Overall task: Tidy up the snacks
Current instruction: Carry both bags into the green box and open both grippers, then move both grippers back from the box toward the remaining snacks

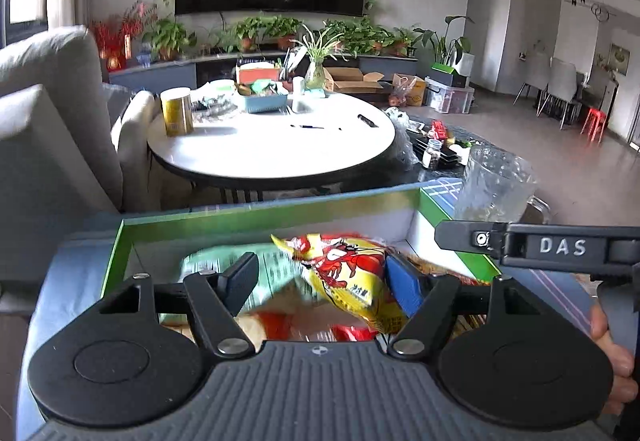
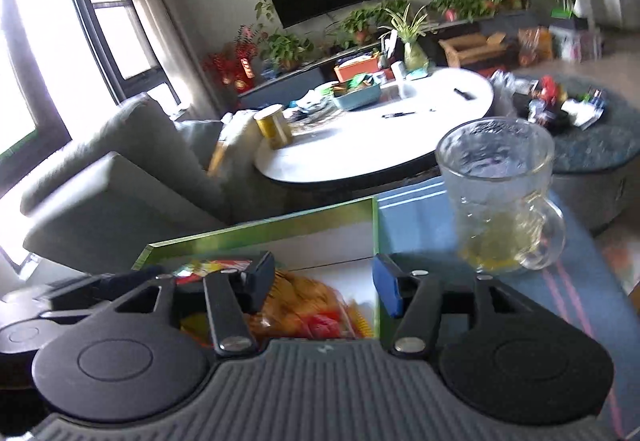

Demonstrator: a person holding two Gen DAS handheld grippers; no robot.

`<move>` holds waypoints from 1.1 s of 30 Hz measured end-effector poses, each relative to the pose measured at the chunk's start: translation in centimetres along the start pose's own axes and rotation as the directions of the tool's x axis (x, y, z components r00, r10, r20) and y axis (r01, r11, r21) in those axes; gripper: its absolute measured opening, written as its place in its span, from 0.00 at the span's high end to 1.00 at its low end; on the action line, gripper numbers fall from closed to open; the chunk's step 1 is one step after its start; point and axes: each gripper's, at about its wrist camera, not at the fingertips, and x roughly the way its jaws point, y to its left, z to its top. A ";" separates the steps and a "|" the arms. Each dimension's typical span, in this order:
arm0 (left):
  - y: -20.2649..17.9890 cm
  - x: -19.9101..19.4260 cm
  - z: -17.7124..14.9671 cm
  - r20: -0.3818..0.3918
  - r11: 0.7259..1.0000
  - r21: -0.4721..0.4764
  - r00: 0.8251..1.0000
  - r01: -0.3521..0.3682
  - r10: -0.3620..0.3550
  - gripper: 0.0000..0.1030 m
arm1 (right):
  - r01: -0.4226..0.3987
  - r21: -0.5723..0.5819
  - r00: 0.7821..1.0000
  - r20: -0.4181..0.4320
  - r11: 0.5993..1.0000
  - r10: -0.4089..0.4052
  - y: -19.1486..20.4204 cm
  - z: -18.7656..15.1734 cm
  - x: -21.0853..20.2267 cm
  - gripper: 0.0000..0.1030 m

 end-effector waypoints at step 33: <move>0.2 -18.6 -7.9 0.040 0.998 -0.053 0.999 -0.023 0.025 0.26 | -0.049 -0.124 0.992 -0.120 0.991 0.034 2.1 -8.1 -13.9 0.38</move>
